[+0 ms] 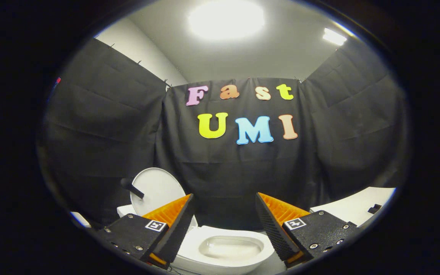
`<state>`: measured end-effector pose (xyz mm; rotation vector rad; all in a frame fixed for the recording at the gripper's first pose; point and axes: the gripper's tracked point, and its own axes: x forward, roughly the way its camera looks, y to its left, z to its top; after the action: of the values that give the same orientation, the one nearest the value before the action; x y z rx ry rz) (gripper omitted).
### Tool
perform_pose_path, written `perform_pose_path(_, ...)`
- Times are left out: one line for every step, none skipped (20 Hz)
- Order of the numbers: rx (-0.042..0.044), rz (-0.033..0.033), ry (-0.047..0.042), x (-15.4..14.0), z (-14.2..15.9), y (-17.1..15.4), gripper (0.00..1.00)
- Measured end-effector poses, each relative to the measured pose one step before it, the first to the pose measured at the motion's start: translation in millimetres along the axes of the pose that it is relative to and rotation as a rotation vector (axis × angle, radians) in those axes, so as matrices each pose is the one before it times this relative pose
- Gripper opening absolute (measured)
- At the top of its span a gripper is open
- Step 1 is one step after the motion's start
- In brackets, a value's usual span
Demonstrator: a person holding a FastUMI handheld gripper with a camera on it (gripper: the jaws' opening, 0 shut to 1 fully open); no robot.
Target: Open the toilet lid.
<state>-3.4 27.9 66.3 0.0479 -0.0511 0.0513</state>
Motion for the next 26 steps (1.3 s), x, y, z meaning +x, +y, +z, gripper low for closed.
perform_pose_path(0.00071,-0.01347,0.01169,-2.42,-7.63,-3.62,0.96)
perform_pose_path(0.00904,-0.0125,0.01034,-1.47,-7.55,-4.02,0.96)
perform_pose_path(0.01328,-0.0056,0.01114,-0.58,-8.07,-2.01,0.96)
perform_pose_path(0.009,-0.00474,0.01053,-0.25,-6.29,-1.67,0.96)
perform_pose_path(0.00353,-0.00514,0.00781,0.29,-4.96,-2.32,0.96)
perform_pose_path(-0.00196,-0.00847,0.00735,0.52,-4.08,-2.46,0.96)
perform_pose_path(-0.00378,-0.00316,0.00552,-0.8,-2.74,-0.49,0.96)
perform_pose_path(-0.00477,0.01017,-0.00269,-0.12,-0.08,3.2,0.96)
perform_pose_path(-0.01186,0.00927,-0.0033,-1.08,0.08,4.05,0.96)
perform_pose_path(-0.01503,0.00658,0.00155,-1.09,-1.07,2.52,0.96)
perform_pose_path(-0.01088,-0.002,0.006,-1.19,-2.81,0.01,0.96)
perform_pose_path(-0.00371,-0.00316,0.00131,-1.49,-1.06,-0.56,0.96)
perform_pose_path(0.00268,-0.00168,-0.00189,-1.69,1.16,-0.25,0.96)
perform_pose_path(0.00452,-0.00375,-0.00301,-1.27,0.92,-0.38,0.96)
perform_pose_path(0.00511,-0.00446,0.0001,-0.73,-0.03,-1.04,0.96)
perform_pose_path(0.00277,-0.00474,0.00319,0.2,-0.67,-1.49,0.96)
perform_pose_path(0.0005,-0.00669,0.00553,-0.68,-2.05,-1.21,0.96)
perform_pose_path(0.00038,-0.00458,0.00742,0.16,-1.41,-1.64,0.96)
perform_pose_path(0.00176,-0.00405,0.00622,-0.34,-1.24,-1.4,0.96)
perform_pose_path(0.00222,-0.00461,0.00403,0.11,-0.22,-1.85,0.96)
perform_pose_path(0.00306,-0.0061,0.00202,-0.82,-0.6,-2.68,0.96)
perform_pose_path(0.0049,-0.00391,0.00109,-0.88,0.72,-1.56,0.96)
perform_pose_path(0.00392,-0.00613,0.00096,0.29,-0.44,-1.77,0.96)
perform_pose_path(0.00111,-0.00405,0.00148,-0.39,0.36,-1.52,0.96)
perform_pose_path(-0.00193,-0.00371,0.00049,-0.72,0.34,-0.22,0.96)
perform_pose_path(-0.00158,-0.0015,0.00087,1.07,0.27,0.4,0.96)
